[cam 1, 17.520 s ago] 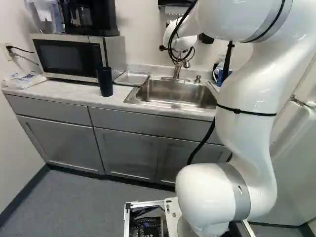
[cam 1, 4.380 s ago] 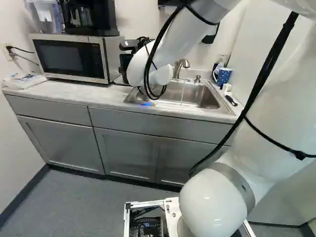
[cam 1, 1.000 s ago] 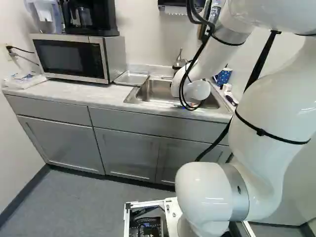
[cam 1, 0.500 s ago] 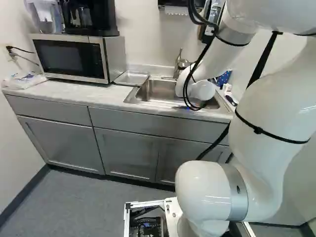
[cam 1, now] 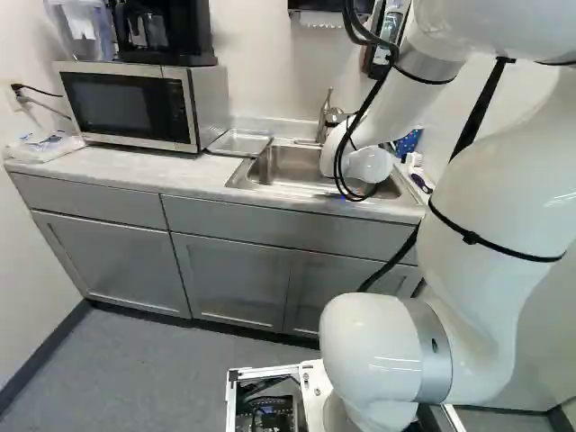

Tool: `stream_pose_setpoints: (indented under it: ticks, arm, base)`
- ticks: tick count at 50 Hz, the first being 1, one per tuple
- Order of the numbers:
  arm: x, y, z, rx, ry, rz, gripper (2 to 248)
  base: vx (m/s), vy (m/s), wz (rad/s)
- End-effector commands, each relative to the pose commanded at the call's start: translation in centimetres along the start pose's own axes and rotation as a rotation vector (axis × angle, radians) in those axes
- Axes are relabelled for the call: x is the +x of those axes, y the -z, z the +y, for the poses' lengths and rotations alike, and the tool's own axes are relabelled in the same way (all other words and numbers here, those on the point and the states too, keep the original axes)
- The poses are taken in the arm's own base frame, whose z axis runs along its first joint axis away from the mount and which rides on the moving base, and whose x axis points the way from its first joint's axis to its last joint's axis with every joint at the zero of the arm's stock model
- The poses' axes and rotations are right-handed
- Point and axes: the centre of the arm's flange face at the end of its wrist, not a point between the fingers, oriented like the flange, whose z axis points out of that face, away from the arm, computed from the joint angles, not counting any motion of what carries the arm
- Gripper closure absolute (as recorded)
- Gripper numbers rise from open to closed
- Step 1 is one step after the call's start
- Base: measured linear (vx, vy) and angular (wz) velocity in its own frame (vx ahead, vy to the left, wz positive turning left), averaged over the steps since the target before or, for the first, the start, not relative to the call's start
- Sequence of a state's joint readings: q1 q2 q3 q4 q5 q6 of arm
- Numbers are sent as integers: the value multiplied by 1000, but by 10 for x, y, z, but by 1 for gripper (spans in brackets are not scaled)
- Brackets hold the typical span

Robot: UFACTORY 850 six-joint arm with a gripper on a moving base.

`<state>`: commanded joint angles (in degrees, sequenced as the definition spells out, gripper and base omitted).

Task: Rinse the cup and place it in the tray

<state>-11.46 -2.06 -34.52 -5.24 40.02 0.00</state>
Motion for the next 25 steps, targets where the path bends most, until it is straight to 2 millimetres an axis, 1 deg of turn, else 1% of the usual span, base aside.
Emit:
stream_pose_setpoints:
  ticks: [25]
  arm:
    - [0,0,0,0,0,0,126]
  base:
    - [0,0,0]
